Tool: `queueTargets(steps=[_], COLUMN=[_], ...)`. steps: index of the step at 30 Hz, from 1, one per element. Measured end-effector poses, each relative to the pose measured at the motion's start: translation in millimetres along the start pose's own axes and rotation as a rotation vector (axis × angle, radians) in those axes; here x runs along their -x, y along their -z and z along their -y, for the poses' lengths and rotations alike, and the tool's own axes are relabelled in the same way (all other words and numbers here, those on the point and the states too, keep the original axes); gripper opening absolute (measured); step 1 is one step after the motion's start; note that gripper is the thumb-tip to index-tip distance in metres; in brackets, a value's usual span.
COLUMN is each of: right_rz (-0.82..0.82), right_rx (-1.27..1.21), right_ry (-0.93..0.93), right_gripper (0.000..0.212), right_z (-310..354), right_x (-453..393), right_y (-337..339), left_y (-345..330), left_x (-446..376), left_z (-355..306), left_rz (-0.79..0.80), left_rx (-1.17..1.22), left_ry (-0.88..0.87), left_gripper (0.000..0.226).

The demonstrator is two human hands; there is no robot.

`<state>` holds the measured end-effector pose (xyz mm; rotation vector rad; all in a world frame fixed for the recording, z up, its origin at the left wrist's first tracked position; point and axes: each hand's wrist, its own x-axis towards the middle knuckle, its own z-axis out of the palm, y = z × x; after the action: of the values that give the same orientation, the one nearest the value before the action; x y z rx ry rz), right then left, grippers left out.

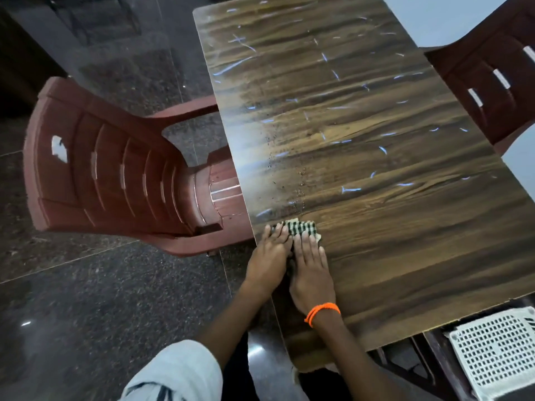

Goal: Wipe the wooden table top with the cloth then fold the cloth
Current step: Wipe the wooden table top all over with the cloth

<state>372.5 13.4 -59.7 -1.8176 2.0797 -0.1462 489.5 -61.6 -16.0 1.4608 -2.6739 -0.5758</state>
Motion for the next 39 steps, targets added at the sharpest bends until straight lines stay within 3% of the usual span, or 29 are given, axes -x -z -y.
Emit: queueTargets(steps=[5,9,12,15,19,24,28,33,39], right_rz=[0.001,-0.002,-0.025,-0.037,-0.017,-0.118,-0.148,-0.133,-0.089], right_rx=[-0.016,-0.046,-0.072,-0.07,0.004,-0.03,-0.063,-0.077,-0.092], right_ry=[-0.025,-0.105,-0.165,-0.22,-0.316,-0.46,-0.517,-0.426,-0.259], right_gripper=[0.065,0.071,0.078,0.071,0.073,0.067,0.061,0.063,0.064], right_z=[52.3,91.7,97.3,86.3,59.0,31.5,20.6,47.5,102.5], right_x=[-68.7,-72.6,-37.2,10.0,41.6,8.7,-48.0,-101.3,-106.9], right_y=[-0.6,-8.4,-14.8,-21.3,-12.6,14.3,26.8,23.8,2.8], left_y=[28.8,43.9,44.4,34.5,20.7,11.0,13.5,30.5,54.4], left_x=[-39.8,-35.6,-14.2,10.1,11.5,-45.1,-100.5,-129.8,-91.8], left_z=[66.7,99.1,92.8,72.1,31.7,-2.4,4.9,54.4,115.2], left_rz=[0.009,0.044,0.071,0.087,0.214,0.231,0.143,0.156,0.086], left_rx=[-0.035,0.001,0.003,-0.007,-0.078,-0.153,-0.103,-0.071,-0.024], left_ry=[0.007,-0.052,-0.187,-0.352,-0.47,-0.433,-0.424,-0.301,-0.199], left_gripper=[0.052,0.054,0.05,0.048,0.046,0.05,0.05,0.053,0.053])
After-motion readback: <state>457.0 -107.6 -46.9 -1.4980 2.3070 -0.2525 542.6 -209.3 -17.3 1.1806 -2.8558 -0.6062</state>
